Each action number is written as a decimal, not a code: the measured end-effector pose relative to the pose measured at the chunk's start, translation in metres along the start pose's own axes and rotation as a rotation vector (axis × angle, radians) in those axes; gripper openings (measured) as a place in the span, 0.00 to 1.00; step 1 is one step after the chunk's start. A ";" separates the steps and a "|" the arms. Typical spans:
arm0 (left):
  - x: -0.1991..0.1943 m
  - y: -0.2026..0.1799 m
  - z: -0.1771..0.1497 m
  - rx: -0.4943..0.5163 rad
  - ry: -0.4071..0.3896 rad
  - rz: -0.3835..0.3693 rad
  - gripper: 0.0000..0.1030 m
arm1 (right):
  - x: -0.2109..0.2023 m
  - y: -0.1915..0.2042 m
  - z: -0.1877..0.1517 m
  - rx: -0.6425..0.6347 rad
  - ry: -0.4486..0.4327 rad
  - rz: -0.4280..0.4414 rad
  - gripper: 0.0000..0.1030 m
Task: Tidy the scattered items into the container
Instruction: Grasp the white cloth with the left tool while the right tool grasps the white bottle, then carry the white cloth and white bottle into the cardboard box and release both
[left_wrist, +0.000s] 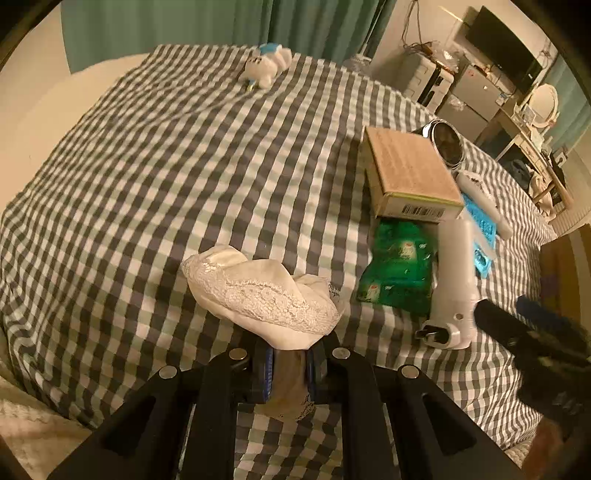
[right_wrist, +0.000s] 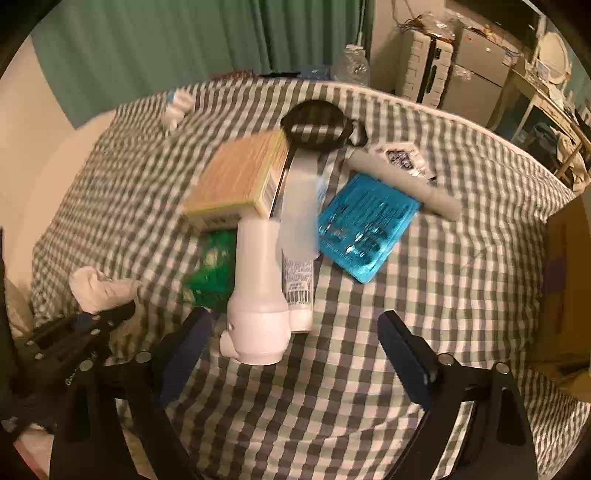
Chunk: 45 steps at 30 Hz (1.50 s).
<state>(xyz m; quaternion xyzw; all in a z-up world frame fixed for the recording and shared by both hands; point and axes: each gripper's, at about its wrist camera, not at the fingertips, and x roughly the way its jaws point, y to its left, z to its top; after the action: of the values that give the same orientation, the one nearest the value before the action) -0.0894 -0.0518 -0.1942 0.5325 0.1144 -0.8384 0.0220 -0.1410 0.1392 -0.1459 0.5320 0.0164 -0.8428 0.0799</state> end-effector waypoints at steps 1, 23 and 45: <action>0.002 -0.001 -0.001 0.001 0.004 -0.003 0.13 | 0.006 -0.002 -0.002 0.014 0.020 0.010 0.74; -0.041 0.000 -0.010 0.014 -0.093 0.019 0.13 | -0.032 0.009 -0.018 -0.033 0.016 0.041 0.42; -0.230 -0.060 -0.022 0.133 -0.354 -0.103 0.13 | -0.238 -0.050 -0.054 0.040 -0.214 -0.024 0.42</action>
<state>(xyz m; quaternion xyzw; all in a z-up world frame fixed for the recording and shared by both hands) 0.0197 -0.0086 0.0131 0.3707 0.0802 -0.9246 -0.0362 -0.0003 0.2228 0.0419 0.4400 -0.0030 -0.8959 0.0606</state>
